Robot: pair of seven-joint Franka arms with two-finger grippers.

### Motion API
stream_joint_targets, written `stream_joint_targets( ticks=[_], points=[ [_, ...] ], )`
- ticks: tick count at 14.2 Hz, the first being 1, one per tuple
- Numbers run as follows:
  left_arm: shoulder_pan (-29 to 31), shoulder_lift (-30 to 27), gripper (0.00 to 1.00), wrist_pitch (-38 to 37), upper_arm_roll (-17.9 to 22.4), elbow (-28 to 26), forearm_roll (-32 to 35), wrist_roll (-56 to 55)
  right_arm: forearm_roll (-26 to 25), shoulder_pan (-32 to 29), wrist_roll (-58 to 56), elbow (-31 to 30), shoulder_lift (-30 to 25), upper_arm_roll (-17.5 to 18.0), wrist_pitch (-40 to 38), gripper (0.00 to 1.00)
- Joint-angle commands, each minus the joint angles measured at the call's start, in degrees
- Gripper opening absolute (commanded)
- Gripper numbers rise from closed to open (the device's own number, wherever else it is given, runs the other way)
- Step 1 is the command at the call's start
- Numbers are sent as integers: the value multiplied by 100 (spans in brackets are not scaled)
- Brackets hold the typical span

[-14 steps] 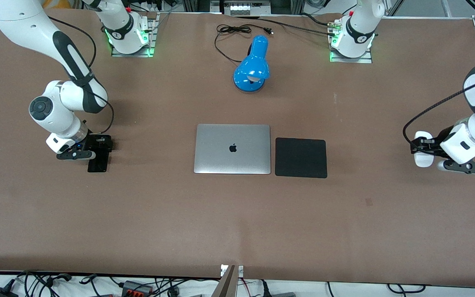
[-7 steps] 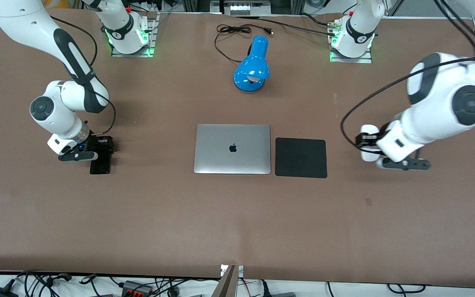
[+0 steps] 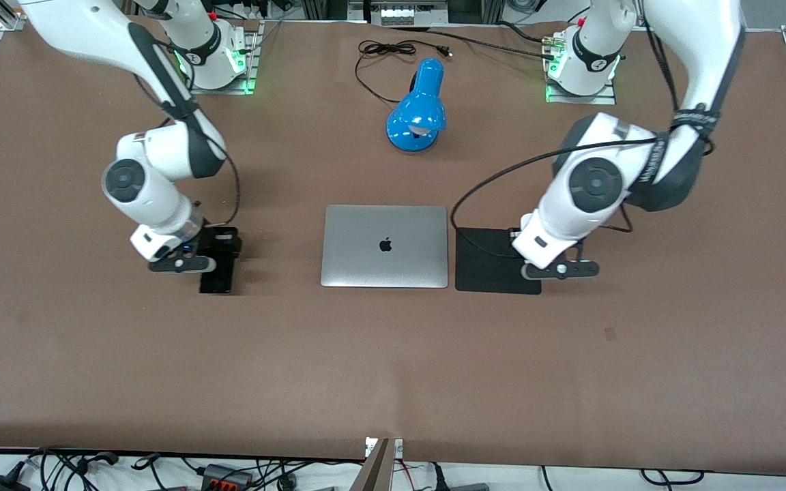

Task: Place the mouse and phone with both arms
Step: 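Carry the phone toward the laptop while the left gripper carries the mouse, then lower the phone beside the laptop while the left gripper lowers the mouse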

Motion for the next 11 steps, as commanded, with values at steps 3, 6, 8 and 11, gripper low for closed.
stream_joint_targets(
  ticks=[3, 6, 8, 11],
  points=[
    [44, 232, 36, 1641, 39, -781, 214, -146, 6, 690, 1041, 512, 587, -20, -44, 0],
    [70, 584, 36, 2029, 57, -773, 582, -303, -20, 762, 1052, 539, 676, -20, -18, 0],
    [96, 865, 36, 2380, 66, -773, 740, -515, -20, 814, 1052, 539, 702, -20, -18, 7],
    [105, 1077, 36, 2785, 101, -870, 750, -524, -11, 815, 1052, 548, 747, -29, -9, 100]
  ],
)
